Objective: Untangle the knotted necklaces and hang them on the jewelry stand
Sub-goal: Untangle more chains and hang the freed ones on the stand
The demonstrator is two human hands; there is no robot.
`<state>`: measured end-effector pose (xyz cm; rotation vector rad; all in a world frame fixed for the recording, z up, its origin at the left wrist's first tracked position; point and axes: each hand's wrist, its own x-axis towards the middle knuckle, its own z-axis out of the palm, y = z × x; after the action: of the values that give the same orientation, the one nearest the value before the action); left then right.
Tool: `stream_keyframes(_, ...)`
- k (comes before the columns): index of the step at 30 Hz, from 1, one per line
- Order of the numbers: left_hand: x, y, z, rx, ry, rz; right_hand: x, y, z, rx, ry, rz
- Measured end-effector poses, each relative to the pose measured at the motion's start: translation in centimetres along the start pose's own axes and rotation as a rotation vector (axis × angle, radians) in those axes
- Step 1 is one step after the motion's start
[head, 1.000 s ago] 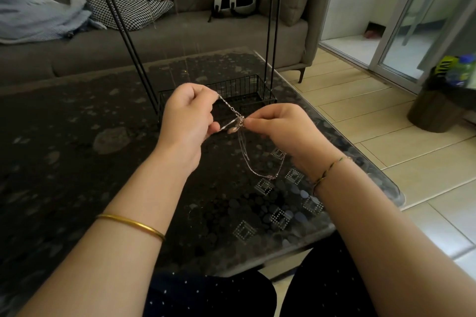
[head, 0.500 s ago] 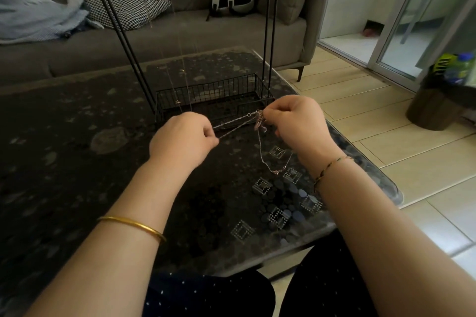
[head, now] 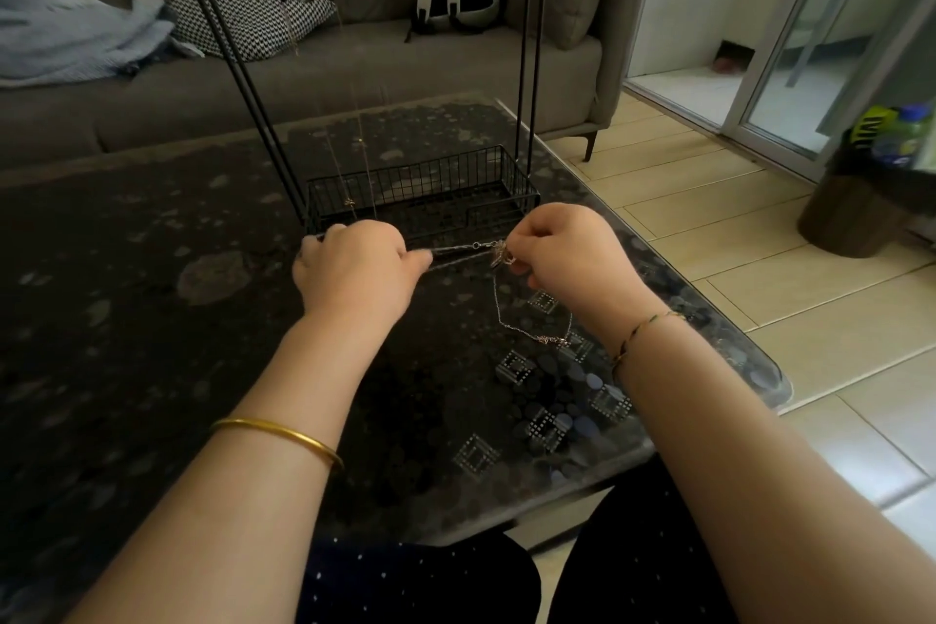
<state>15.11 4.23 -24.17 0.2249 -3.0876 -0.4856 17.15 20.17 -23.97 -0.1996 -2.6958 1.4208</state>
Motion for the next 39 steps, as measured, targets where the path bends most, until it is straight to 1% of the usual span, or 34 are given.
stream_keyframes(3, -0.5, 0.1, -0.4, 0.205, 0.060, 0.032, -0.1, 0.0, 0.1, -0.042, -0.002, -0.026)
stream_keyframes(5, -0.7, 0.2, -0.4, 0.281, 0.121, 0.054, -0.1, 0.0, 0.2, -0.060, -0.007, -0.037)
stream_keyframes(9, -0.8, 0.8, -0.7, 0.275, 0.215, 0.048, -0.2, -0.1, 0.3, -0.062, -0.008, -0.056)
stream_keyframes(12, -0.7, 0.8, -0.8, 0.277, 0.241, 0.036, -0.3, -0.3, 0.2, -0.033, -0.018, -0.058)
stream_keyframes(15, -0.5, 0.4, -0.6, 0.294, 0.223, 0.039, -0.4, -0.5, 0.1, 0.079, -0.038, -0.033)
stream_keyframes(17, -0.5, 0.0, -0.4, 0.276, 0.154, 0.035, -0.4, -0.7, -0.1, 0.163, -0.057, 0.005)
stream_keyframes(20, -0.3, -0.4, -0.2, 0.128, 0.024, 0.001, -0.5, -0.8, -0.2, 0.316, -0.124, 0.031)
stream_keyframes(24, -0.6, 0.2, -0.1, -0.270, -0.154, 0.045, -0.4, -0.8, 0.3, 0.384, -0.163, 0.013)
stream_keyframes(27, -1.2, 0.7, -0.8, -0.619, -0.164, 0.124, -0.3, -1.0, 0.5, 0.377, -0.168, 0.010)
stream_keyframes(29, -1.6, 1.0, -1.2, -0.772, -0.163, 0.202, -0.4, -1.1, 0.5, 0.370, -0.170, 0.004)
stream_keyframes(31, -1.8, 1.2, -1.2, -0.765, -0.150, 0.282, -0.5, -1.2, 0.5, 0.356, -0.170, -0.006)
stream_keyframes(33, -1.9, 1.1, -1.1, -0.713, -0.099, 0.316, -0.5, -1.2, 0.5, 0.355, -0.185, -0.013)
stream_keyframes(35, -1.9, 1.0, -1.1, -0.715, -0.086, 0.305, -0.5, -1.2, 0.6, 0.365, -0.187, -0.012)
stream_keyframes(39, -1.8, 0.9, -1.0, -0.695, -0.122, 0.298, -0.6, -1.2, 0.6, 0.313, -0.137, -0.015)
